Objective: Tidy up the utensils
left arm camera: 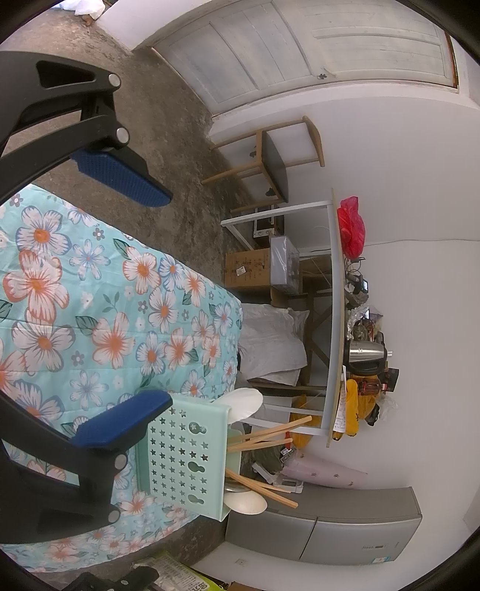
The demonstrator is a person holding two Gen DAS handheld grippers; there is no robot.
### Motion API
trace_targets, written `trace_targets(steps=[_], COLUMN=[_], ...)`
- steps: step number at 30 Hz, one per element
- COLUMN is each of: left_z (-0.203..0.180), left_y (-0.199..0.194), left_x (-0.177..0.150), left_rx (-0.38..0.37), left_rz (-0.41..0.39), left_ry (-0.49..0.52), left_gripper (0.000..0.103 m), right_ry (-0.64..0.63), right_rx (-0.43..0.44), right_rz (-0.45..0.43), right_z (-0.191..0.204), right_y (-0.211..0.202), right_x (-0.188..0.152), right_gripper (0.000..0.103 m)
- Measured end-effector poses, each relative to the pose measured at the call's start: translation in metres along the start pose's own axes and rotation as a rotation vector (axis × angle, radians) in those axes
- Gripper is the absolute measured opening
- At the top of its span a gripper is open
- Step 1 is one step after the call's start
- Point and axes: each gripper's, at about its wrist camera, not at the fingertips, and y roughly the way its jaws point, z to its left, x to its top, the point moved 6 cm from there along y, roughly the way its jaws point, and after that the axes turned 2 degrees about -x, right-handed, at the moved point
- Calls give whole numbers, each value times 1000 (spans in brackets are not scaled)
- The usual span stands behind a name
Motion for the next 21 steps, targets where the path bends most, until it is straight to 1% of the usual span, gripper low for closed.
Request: trace_targets(steps=[21], left_z=[1], left_y=[0], left_x=[1], left_rx=[-2], left_rz=[2], left_ry=[1], left_gripper=[97], right_ry=[2], right_rx=[-1], right_rz=[-1], right_z=[2], right_y=[-2], right_x=[4], right_gripper=[91])
